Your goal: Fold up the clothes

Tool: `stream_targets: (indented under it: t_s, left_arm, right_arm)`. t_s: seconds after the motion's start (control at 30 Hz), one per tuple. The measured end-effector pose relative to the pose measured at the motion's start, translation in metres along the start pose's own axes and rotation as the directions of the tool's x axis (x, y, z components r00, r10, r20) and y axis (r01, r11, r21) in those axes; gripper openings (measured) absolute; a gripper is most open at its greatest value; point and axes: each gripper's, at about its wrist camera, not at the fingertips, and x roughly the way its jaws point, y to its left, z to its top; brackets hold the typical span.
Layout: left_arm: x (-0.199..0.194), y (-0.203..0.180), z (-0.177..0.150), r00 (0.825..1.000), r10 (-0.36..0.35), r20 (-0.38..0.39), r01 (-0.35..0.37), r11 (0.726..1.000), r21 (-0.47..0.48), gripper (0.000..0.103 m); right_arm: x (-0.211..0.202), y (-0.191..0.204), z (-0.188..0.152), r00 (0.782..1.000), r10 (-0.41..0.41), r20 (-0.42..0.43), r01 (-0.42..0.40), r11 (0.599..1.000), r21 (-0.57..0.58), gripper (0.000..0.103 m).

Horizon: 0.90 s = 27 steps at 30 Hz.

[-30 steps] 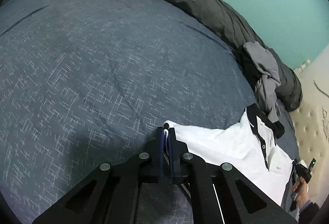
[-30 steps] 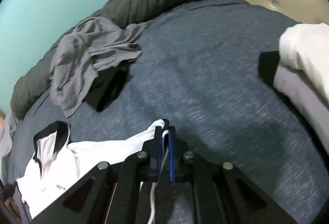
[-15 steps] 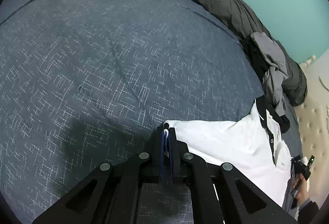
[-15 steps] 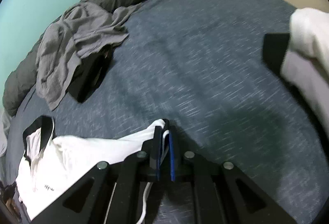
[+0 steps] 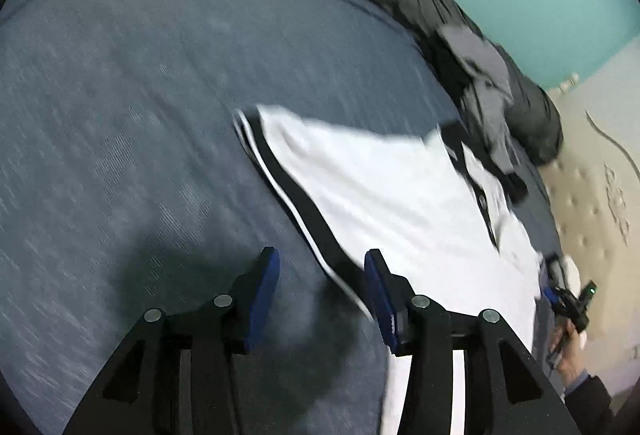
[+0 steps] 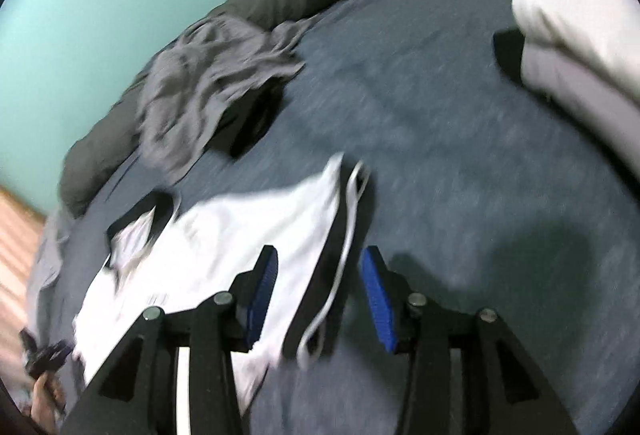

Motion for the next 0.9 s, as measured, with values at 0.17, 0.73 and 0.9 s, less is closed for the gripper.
stream_targets:
  t_s: [0.17, 0.73, 0.9]
  left_arm:
    - [0.011, -0.01, -0.01, 0.999, -0.034, 0.002, 0.034, 0.999, -0.019, 0.042]
    - [0.002, 0.009, -0.015, 1.0, -0.009, 0.011, 0.009, 1.0, -0.025, 0.0]
    - [-0.011, 0.007, -0.022, 0.999, 0.018, 0.045, -0.017, 0.999, -0.034, 0.0]
  right_arm:
    - [0.006, 0.005, -0.03, 0.997, 0.023, -0.071, -0.023, 1.0, -0.007, 0.044]
    - [0.002, -0.013, -0.034, 0.998, 0.02, -0.065, -0.015, 0.997, 0.076, 0.002]
    - [-0.002, -0.012, -0.033, 0.998, 0.017, -0.067, -0.013, 0.999, 0.053, 0.003]
